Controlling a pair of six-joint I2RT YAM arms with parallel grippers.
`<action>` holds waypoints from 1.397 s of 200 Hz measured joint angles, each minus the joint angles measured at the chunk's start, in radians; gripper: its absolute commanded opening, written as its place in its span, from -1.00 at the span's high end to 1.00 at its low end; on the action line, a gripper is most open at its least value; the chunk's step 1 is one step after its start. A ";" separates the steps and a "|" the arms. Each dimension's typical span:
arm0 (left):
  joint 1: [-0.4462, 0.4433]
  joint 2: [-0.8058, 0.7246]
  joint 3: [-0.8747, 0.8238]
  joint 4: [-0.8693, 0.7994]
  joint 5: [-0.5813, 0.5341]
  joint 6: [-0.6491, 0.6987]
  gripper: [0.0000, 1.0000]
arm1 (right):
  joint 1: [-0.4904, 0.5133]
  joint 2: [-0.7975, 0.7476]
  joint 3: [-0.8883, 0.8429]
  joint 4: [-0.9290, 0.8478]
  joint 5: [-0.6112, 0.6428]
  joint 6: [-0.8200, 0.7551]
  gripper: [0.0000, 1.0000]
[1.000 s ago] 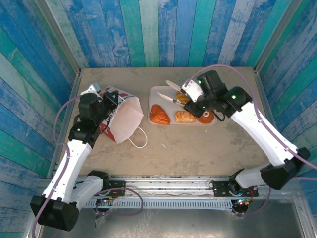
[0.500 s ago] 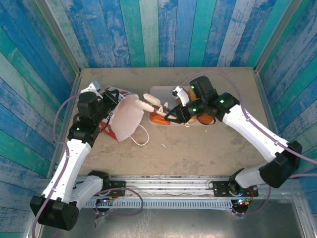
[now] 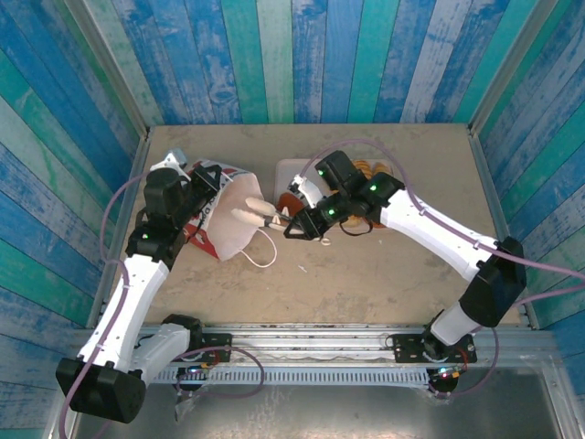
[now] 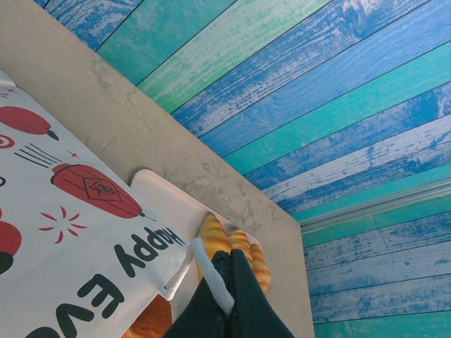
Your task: Take the fake bread out of the paper bag
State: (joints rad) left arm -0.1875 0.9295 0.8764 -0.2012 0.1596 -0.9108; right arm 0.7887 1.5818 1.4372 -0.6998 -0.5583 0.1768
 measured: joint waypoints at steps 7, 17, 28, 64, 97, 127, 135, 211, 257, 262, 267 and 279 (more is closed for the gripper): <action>0.000 0.000 0.000 0.000 0.000 0.000 1.00 | 0.010 0.008 0.005 0.001 0.005 0.000 0.07; 0.000 0.000 0.000 0.000 0.000 0.000 1.00 | 0.023 0.018 0.011 0.000 0.010 0.000 0.07; 0.000 0.000 0.000 0.002 0.000 0.000 1.00 | 0.037 0.029 0.019 -0.002 0.015 0.001 0.07; 0.000 0.001 0.000 0.007 0.000 0.000 1.00 | 0.064 0.077 0.059 -0.010 0.026 0.006 0.07; 0.000 0.001 0.000 0.009 0.000 0.000 1.00 | 0.075 0.129 0.093 -0.012 0.034 0.021 0.07; 0.000 0.001 0.000 0.010 0.000 -0.001 1.00 | 0.095 0.164 0.119 -0.014 0.066 0.043 0.07; 0.000 0.001 0.000 0.010 0.000 -0.001 1.00 | 0.101 0.171 0.124 -0.014 0.078 0.049 0.07; 0.000 0.001 0.000 0.011 0.023 -0.002 1.00 | 0.138 0.224 0.203 -0.018 0.248 0.109 0.08; 0.000 0.003 0.000 0.017 0.046 -0.003 1.00 | 0.139 0.263 0.233 0.011 0.299 0.171 0.07; 0.000 0.004 0.000 0.018 0.048 -0.003 1.00 | 0.139 0.268 0.236 0.017 0.297 0.178 0.06; 0.000 0.005 0.000 0.020 0.051 -0.003 1.00 | 0.139 0.276 0.241 0.021 0.293 0.187 0.06; 0.000 0.008 0.000 0.022 0.057 -0.003 1.00 | 0.140 0.302 0.264 0.035 0.285 0.209 0.07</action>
State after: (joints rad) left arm -0.1875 0.9375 0.8764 -0.1791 0.2165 -0.9134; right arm 0.9283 1.8835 1.7008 -0.6643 -0.2729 0.3859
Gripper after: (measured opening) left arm 0.044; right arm 0.468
